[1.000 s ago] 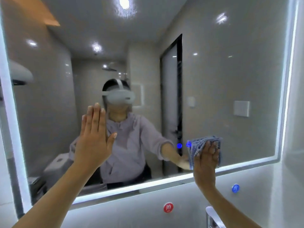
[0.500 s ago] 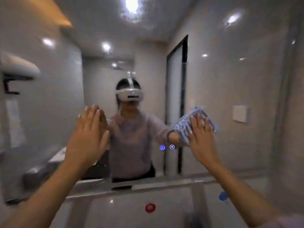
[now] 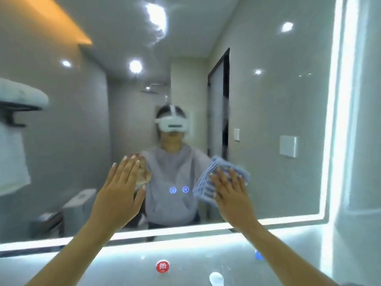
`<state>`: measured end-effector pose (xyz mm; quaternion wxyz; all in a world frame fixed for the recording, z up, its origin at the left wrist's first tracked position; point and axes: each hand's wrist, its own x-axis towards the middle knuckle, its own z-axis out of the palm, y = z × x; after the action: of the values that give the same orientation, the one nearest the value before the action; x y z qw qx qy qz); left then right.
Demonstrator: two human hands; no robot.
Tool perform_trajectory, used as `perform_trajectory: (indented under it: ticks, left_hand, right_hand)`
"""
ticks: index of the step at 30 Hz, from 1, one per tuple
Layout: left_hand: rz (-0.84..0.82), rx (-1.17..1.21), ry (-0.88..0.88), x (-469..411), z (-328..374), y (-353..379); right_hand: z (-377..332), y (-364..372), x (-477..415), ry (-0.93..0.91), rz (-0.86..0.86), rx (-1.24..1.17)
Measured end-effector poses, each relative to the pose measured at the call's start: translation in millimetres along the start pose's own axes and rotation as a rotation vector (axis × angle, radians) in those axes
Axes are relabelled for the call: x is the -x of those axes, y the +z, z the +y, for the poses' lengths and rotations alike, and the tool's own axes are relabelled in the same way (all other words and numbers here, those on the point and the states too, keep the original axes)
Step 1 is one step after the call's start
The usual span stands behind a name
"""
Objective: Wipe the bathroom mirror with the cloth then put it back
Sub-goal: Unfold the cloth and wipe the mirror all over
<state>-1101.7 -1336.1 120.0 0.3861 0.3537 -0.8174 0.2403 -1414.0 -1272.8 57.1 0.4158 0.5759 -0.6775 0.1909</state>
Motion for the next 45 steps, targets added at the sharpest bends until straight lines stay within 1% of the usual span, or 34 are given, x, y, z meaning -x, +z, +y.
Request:
perform_trajectory:
  ticks: [2, 4, 6, 7, 8, 10, 13, 15, 16, 17, 19, 21, 22, 24, 27, 29, 31, 33, 35, 37, 38, 41, 43, 45]
  left_hand:
    - [0.007, -0.004, -0.005, -2, 13, -1]
    - [0.017, -0.007, -0.007, -2, 25, -1]
    - [0.022, 0.004, -0.009, -3, 35, -1]
    - [0.029, 0.008, -0.011, -4, 40, -1]
    - [0.033, 0.012, -0.016, -4, 45, -1]
    - [0.031, 0.022, -0.034, -4, 53, 0]
    - [0.022, 0.011, -0.034, -2, 66, 0]
    - [0.005, -0.006, -0.024, 1, 73, -1]
    - [0.004, -0.016, -0.023, 2, 76, -1]
    - [0.001, -0.025, -0.029, 2, 78, -1]
    - [-0.009, -0.035, -0.039, 3, 80, -2]
    - [-0.005, -0.055, -0.032, 4, 81, -5]
    - [-0.004, -0.068, -0.026, 5, 81, -7]
    - [-0.002, -0.083, -0.023, 5, 80, -11]
    - [0.000, -0.086, -0.039, 8, 75, -13]
    - [-0.003, -0.072, -0.041, 11, 73, -12]
    - [-0.012, -0.045, -0.028, 11, 70, -10]
    - [-0.017, -0.022, -0.006, 7, 68, -9]
    - [-0.008, -0.021, 0.025, 1, 68, -8]
    - [0.006, -0.024, 0.051, -7, 68, -8]
    - [0.010, -0.021, 0.057, -10, 67, -8]
    - [0.015, -0.012, 0.072, -17, 67, -6]
    - [0.018, -0.009, 0.086, -18, 68, -2]
    - [0.019, 0.009, 0.084, -18, 70, 4]
  right_hand:
    - [33, -14, -14, 0.099, 0.014, 0.047]
    - [61, -26, -25, 0.219, 0.032, 0.036]
    - [70, -34, -33, 0.386, 0.002, -0.018]
    - [67, -36, -37, 0.426, 0.011, -0.036]
    - [59, -36, -37, 0.423, 0.030, -0.044]
    - [34, -28, -24, 0.290, 0.014, -0.041]
    - [15, -4, 19, -0.014, 0.019, -0.103]
    - [27, 1, 34, -0.176, -0.063, -0.069]
    - [39, 0, 33, -0.227, -0.070, -0.040]
    - [51, -2, 27, -0.239, -0.065, -0.014]
    - [74, -15, 6, -0.142, -0.017, 0.013]
    - [99, -34, -20, 0.035, 0.068, -0.005]
    - [110, -42, -32, 0.116, 0.068, -0.029]
    - [122, -51, -49, 0.233, 0.003, -0.038]
    - [102, -42, -51, 0.293, -0.037, -0.020]
    - [73, -30, -36, 0.238, -0.006, -0.087]
    - [39, -15, -8, 0.070, -0.003, -0.100]
    - [15, 1, 22, -0.113, -0.047, -0.093]
    - [13, 7, 36, -0.229, -0.105, -0.089]
    - [30, 7, 30, -0.275, -0.087, -0.046]
    - [41, 3, 24, -0.229, -0.070, -0.029]
    - [79, -10, 9, 0.092, 0.038, -0.023]
    - [98, -17, 5, 0.268, 0.062, -0.059]
    - [99, -19, 2, 0.352, 0.075, -0.067]
